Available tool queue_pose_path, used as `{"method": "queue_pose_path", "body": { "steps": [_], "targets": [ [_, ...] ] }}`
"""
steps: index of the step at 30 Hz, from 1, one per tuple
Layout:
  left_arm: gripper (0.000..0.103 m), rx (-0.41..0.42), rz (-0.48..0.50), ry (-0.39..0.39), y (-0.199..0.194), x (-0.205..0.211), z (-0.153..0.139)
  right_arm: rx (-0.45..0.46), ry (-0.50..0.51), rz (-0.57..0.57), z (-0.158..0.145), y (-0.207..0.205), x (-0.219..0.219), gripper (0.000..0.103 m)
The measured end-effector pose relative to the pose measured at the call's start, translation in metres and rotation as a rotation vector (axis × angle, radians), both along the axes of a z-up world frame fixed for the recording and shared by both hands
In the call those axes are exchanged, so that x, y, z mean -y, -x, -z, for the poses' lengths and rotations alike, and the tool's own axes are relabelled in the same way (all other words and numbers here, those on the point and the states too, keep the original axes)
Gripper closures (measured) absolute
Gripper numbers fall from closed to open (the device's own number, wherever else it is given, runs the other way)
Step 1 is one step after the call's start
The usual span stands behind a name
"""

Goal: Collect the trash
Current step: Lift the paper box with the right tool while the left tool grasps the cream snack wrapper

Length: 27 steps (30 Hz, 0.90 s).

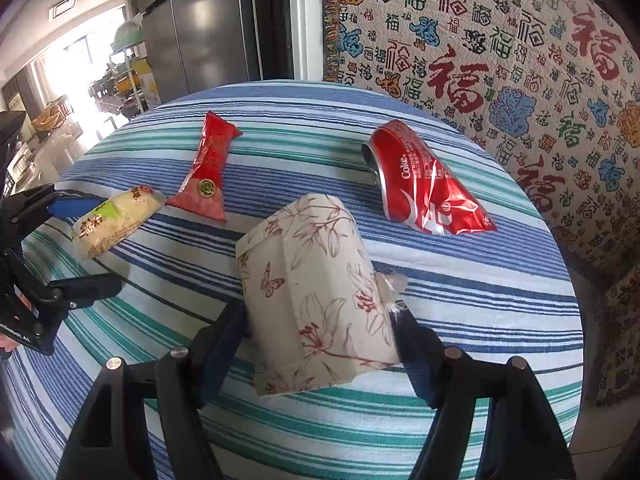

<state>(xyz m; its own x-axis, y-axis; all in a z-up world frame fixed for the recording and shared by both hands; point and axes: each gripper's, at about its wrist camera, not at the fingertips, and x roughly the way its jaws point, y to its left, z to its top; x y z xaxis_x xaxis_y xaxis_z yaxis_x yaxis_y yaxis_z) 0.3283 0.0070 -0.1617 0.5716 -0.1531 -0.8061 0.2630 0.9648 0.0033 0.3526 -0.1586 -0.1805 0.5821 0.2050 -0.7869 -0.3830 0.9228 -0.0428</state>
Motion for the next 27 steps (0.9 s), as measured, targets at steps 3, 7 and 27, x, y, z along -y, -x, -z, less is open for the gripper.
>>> {"method": "queue_pose_path", "body": {
  "steps": [3,7,27],
  "targets": [
    [0.032,0.008,0.010,0.025,0.001,-0.002,-0.004,-0.027,-0.026,0.022,-0.003,0.003,0.005,0.034],
    [0.069,0.003,0.018,0.048,0.002,-0.001,-0.004,-0.042,-0.044,0.045,-0.005,0.012,0.009,0.035],
    [0.090,0.073,0.094,0.210,0.052,0.034,-0.031,-0.004,-0.143,0.136,-0.036,0.100,0.083,0.035]
  ]
}}
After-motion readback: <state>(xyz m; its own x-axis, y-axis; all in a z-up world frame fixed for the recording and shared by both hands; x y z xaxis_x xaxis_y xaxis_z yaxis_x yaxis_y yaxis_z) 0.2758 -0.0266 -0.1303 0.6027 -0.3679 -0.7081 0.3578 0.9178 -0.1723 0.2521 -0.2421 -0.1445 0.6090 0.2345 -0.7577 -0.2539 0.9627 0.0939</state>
